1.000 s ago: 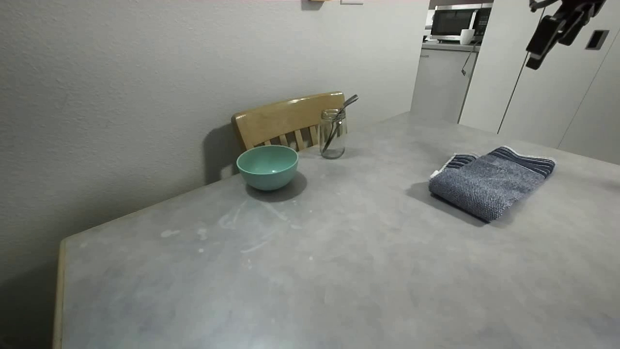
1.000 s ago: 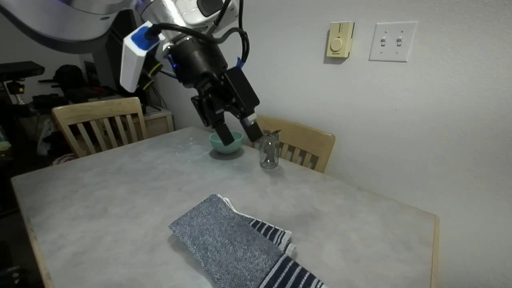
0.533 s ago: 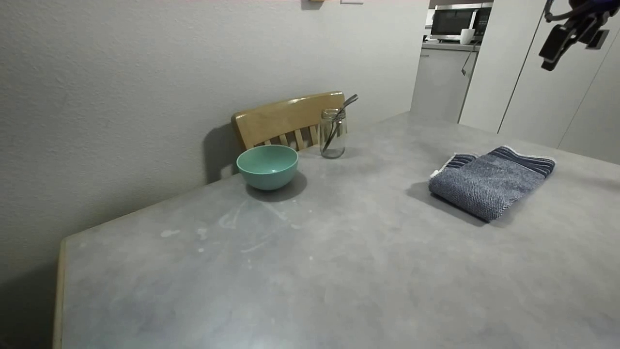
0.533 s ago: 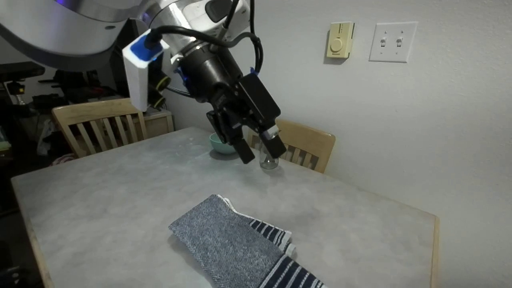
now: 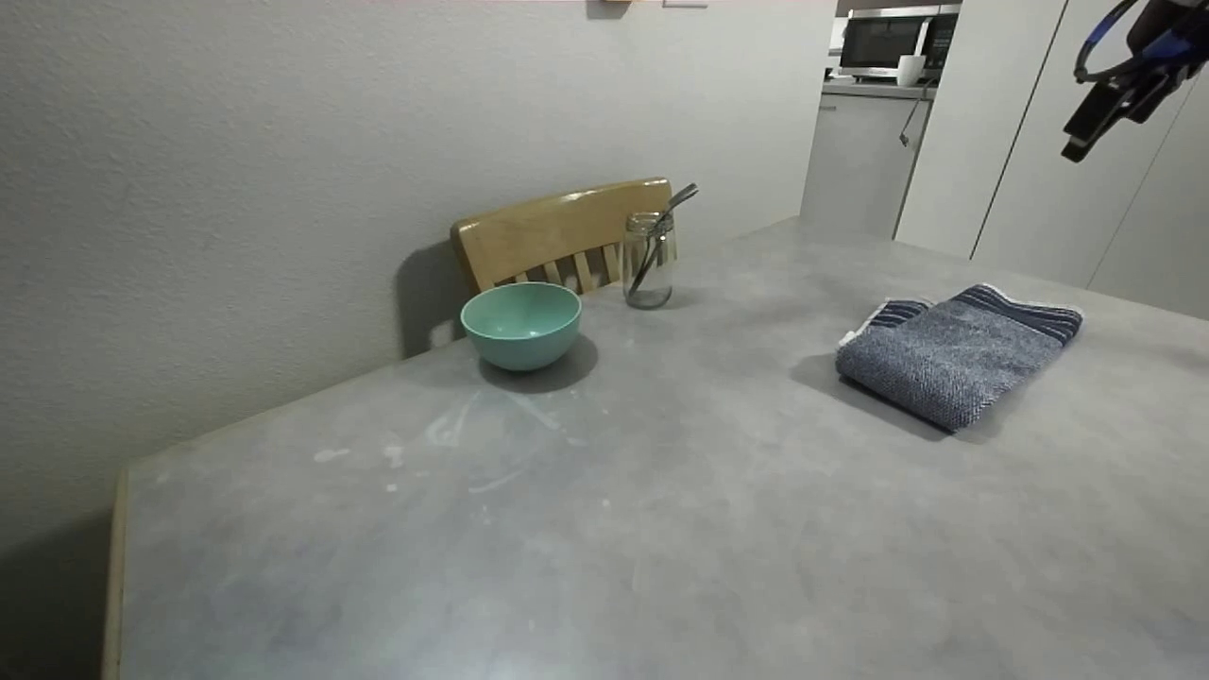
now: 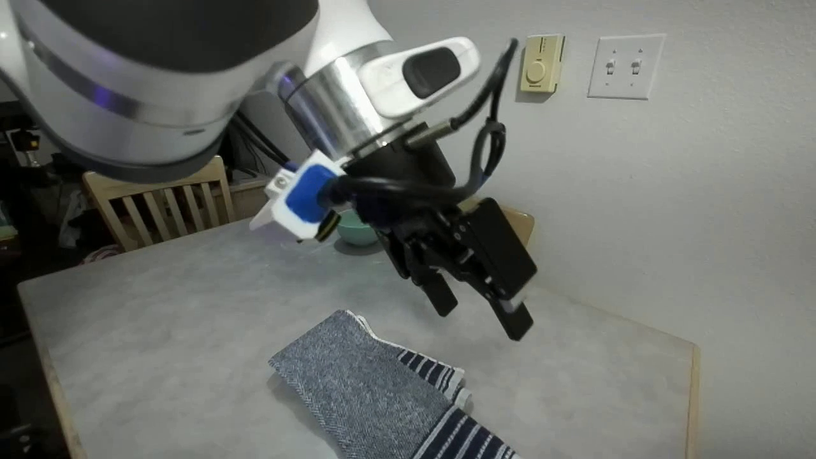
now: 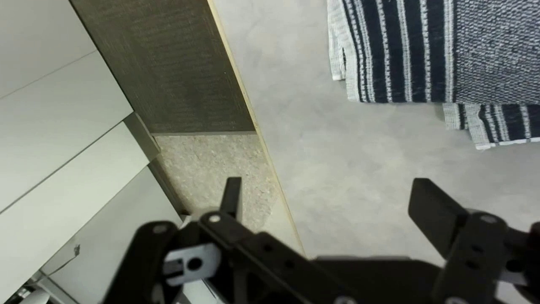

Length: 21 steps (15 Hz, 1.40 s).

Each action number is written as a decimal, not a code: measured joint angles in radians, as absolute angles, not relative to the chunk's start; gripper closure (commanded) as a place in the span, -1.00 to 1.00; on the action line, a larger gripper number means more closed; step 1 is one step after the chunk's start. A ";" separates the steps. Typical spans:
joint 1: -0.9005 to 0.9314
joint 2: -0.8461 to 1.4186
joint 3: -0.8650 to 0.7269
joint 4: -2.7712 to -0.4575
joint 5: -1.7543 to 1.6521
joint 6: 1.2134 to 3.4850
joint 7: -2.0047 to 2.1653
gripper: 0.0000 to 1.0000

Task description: Unfold the towel once

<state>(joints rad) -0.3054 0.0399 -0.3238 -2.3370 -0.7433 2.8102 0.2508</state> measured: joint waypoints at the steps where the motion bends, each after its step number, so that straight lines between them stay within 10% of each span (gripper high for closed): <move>1: -0.315 0.060 -0.335 -2.336 -0.683 2.855 0.174 -1.00; 21: -0.325 0.085 -0.349 -2.328 -0.692 2.907 0.147 -1.00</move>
<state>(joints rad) -0.3253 0.0846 -0.3489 -2.3281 -0.6920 2.9068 0.1465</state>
